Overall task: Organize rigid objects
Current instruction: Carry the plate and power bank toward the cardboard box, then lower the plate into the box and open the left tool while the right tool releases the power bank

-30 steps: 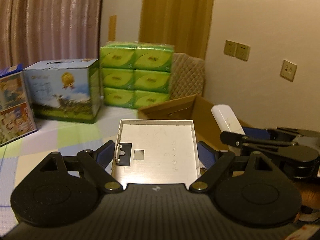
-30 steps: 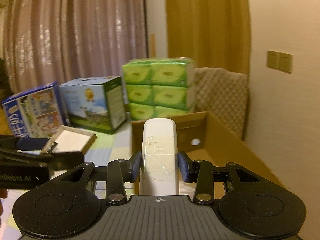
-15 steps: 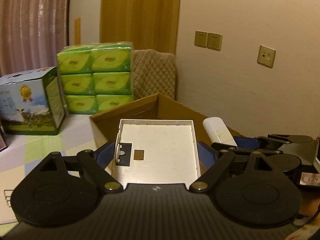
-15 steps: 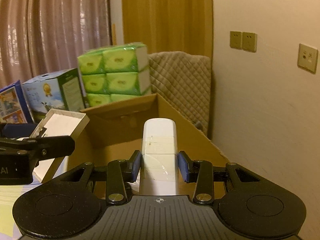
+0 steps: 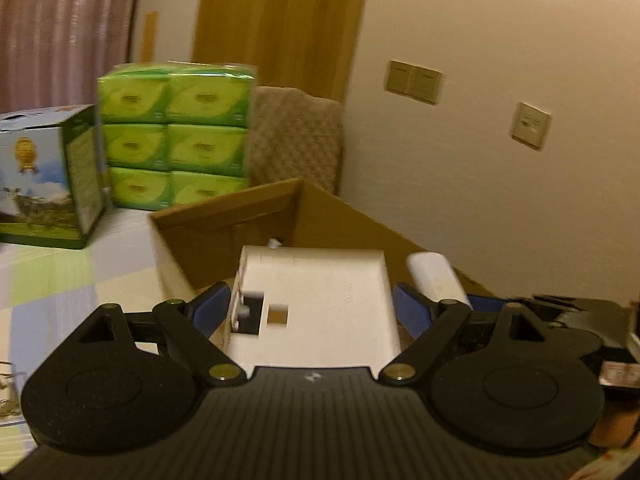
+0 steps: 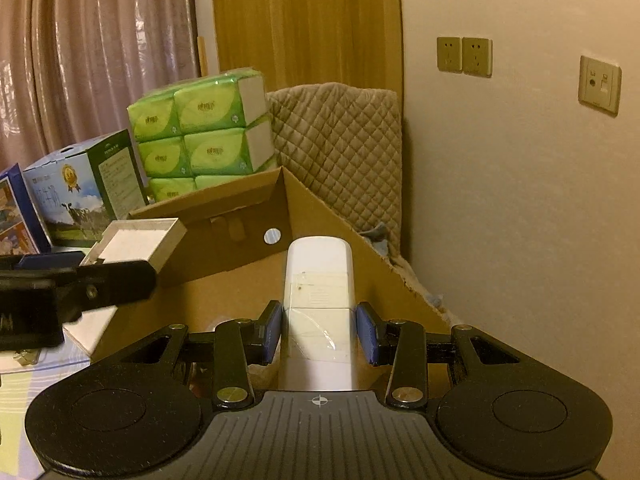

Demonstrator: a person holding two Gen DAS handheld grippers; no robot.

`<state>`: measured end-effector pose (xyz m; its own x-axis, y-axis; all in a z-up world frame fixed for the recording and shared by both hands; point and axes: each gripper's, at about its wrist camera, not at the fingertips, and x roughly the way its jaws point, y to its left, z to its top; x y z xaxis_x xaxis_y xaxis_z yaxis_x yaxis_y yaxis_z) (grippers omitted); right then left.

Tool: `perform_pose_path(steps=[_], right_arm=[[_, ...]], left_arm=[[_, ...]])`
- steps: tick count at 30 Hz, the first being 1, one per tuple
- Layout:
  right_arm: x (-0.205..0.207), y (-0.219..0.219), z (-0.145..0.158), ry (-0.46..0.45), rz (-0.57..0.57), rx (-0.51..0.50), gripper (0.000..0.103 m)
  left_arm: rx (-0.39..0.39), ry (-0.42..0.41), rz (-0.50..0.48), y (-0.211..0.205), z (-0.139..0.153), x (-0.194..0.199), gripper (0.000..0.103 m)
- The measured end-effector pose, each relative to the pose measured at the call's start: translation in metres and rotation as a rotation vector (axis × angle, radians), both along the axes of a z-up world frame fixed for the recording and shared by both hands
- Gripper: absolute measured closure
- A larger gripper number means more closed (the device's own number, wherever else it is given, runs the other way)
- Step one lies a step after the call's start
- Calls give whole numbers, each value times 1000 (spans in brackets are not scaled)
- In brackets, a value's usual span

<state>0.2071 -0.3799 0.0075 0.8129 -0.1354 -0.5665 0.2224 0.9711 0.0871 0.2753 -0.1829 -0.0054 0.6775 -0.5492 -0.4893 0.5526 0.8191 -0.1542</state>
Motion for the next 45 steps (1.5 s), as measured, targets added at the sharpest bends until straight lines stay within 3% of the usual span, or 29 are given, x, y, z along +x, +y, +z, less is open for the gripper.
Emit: perform_pose_path(steps=[10, 20, 38, 39, 40, 42, 45], right_arm=[[3, 4, -3, 8, 17, 27, 66], [6, 10, -6, 7, 45, 40, 66], [8, 15, -9, -22, 94, 63, 66], [8, 17, -8, -32, 97, 49, 62], [8, 19, -6, -45, 89, 30, 48], [5, 21, -4, -79, 78, 12, 32], [4, 22, -2, -99, 74, 1, 31]], left_arm=[[-9, 4, 44, 18, 8, 8, 17], [101, -12, 118, 26, 1, 12, 18], [121, 11, 108, 24, -7, 13, 18], [120, 13, 108, 24, -7, 13, 18], [120, 16, 108, 25, -8, 14, 18], [121, 17, 110, 25, -8, 14, 18], [119, 17, 115, 27, -8, 15, 18]])
